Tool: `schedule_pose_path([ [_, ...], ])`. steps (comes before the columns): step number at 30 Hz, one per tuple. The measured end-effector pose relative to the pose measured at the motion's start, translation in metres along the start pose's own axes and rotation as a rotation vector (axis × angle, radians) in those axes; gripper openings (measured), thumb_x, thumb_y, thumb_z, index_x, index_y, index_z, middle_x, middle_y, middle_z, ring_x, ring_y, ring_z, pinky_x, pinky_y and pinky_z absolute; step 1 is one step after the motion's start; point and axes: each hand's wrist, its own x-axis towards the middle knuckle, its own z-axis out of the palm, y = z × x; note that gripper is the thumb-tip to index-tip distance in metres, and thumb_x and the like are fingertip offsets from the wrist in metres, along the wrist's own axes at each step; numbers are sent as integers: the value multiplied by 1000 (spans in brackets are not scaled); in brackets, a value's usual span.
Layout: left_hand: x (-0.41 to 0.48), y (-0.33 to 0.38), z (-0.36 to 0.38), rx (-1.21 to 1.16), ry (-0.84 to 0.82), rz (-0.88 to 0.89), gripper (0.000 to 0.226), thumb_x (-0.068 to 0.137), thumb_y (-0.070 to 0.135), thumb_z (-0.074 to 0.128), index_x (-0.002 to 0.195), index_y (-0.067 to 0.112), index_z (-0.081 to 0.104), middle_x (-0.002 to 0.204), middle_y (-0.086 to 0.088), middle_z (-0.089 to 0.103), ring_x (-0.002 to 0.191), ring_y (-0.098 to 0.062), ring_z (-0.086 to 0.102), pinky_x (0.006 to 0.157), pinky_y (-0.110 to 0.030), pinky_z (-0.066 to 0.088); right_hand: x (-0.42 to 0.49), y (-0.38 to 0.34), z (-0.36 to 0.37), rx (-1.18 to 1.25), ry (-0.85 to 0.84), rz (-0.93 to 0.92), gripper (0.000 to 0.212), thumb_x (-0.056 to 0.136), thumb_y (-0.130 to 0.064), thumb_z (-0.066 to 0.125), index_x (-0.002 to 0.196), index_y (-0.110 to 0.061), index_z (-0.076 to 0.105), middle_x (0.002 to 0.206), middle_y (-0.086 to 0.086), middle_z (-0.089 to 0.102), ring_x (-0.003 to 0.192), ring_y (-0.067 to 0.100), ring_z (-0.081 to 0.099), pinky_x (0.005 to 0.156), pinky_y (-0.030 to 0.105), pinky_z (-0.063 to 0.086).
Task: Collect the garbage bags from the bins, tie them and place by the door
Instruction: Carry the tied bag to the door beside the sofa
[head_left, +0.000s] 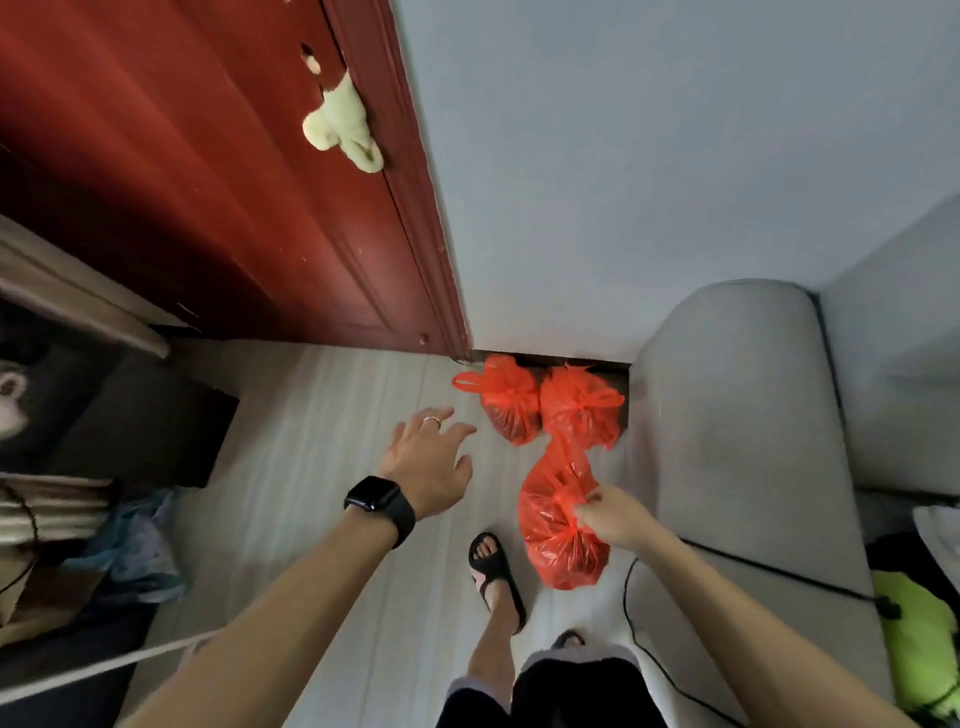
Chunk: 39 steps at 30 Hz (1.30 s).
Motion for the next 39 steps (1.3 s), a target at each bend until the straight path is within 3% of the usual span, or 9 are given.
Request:
schedule_pose_path([
  [2, 46, 3, -12, 102, 62, 55, 51, 92, 37, 47, 143, 32, 43, 158, -8, 28, 147, -25, 15, 117, -46, 17, 27, 4, -2, -29, 18, 13, 53, 95, -44, 46, 50, -18, 41, 49, -8, 46, 51, 11, 45, 51, 28, 31],
  [5, 110, 18, -14, 194, 97, 151, 55, 93, 34, 48, 146, 35, 35, 164, -4, 8, 151, -26, -3, 121, -55, 5, 70, 15, 4, -53, -13, 40, 40, 94, -38, 45, 57, -22, 45, 59, -9, 53, 67, 18, 56, 59, 31, 36],
  [10, 209, 38, 8, 306, 212, 232, 63, 92, 32, 46, 151, 36, 24, 165, 0, -9, 151, -29, -8, 119, -58, 1, 138, 35, 19, -191, -78, 35, 29, 96, -33, 45, 98, -13, 66, 107, 10, 72, 105, 31, 67, 83, 31, 49],
  [15, 303, 33, 43, 295, 343, 119, 83, 90, 37, 50, 155, 37, -2, 163, -3, -22, 150, -32, -13, 118, -61, 3, 212, 62, 37, -347, -124, -29, 30, 98, -29, 40, 94, -15, 66, 114, 11, 71, 107, 32, 65, 82, 31, 49],
  [18, 339, 27, 63, 303, 417, 118, 93, 88, 35, 56, 155, 37, -8, 163, -4, -22, 150, -34, -13, 118, -63, 4, 250, 74, 46, -472, -131, -44, 34, 97, -29, 38, 117, -17, 64, 124, 8, 65, 118, 31, 58, 91, 35, 50],
  [24, 392, 8, 90, 315, 445, 60, 97, 85, 32, 57, 155, 33, -11, 163, -9, -18, 151, -35, -10, 116, -66, 7, 315, 82, 65, -709, -127, -159, 35, 91, -19, 47, 124, -18, 61, 129, 6, 62, 123, 29, 52, 98, 38, 44],
  [29, 419, -5, 100, 325, 455, 43, 107, 78, 21, 62, 155, 32, -12, 163, -10, -19, 150, -35, -11, 115, -67, 10, 357, 86, 55, -641, 50, -54, 36, 92, -29, 49, 126, -19, 53, 127, 1, 58, 120, 25, 55, 94, 39, 46],
  [34, 434, -14, 115, 359, 502, 41, 109, 75, 14, 63, 156, 28, -10, 164, -12, -14, 150, -38, -10, 115, -68, 10, 383, 81, 51, -495, 324, 4, 21, 92, -24, 44, 109, -20, 57, 110, 0, 63, 105, 25, 58, 80, 40, 50],
  [39, 438, -9, 124, 324, 538, 31, 109, 72, 13, 62, 157, 24, -6, 164, -13, -10, 150, -40, -8, 116, -66, 11, 394, 92, 55, -135, 79, 316, 35, 90, -27, 44, 115, -11, 62, 122, 12, 65, 113, 34, 61, 90, 39, 50],
])
